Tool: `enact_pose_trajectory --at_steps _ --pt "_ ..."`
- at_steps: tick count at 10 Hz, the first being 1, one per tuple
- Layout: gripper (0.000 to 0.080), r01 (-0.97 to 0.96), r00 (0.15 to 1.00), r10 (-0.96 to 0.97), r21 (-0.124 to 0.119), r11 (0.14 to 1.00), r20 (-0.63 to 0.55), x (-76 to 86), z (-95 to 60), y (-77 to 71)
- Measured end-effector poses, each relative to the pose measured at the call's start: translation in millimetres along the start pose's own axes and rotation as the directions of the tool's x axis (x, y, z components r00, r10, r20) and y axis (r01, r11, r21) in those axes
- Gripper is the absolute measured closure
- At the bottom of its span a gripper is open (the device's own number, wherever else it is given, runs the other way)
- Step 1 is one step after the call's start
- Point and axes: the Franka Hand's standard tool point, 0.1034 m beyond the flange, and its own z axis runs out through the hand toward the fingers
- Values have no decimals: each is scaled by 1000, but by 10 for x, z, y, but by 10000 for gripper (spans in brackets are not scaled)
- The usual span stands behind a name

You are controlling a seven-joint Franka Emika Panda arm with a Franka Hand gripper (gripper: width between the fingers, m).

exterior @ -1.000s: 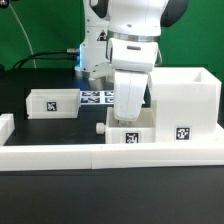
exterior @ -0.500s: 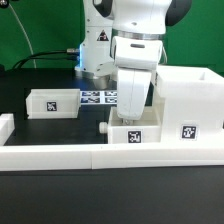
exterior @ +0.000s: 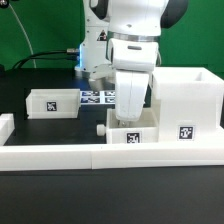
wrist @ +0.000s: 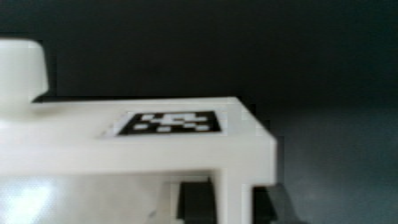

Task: Assemble drawer

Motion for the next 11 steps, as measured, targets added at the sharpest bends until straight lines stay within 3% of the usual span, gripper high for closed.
enact_pose_trajectory --at_steps 2,5,7,8,9,10,11 --pt "757 -2 1000 2 5 1000 -1 -129 27 -5" --pt "757 -6 1000 6 5 1000 -1 -153 29 -4" --pt "437 -6 1000 6 5 1000 -1 -153 29 -4" --pt "437 -6 1000 6 5 1000 -1 -153 29 -4" --pt "256 -6 1000 6 5 1000 -1 -153 29 -4" --pt "181 -7 1000 7 5 1000 -1 -150 27 -4" --pt "181 -6 1000 6 4 1000 -4 -138 7 4"
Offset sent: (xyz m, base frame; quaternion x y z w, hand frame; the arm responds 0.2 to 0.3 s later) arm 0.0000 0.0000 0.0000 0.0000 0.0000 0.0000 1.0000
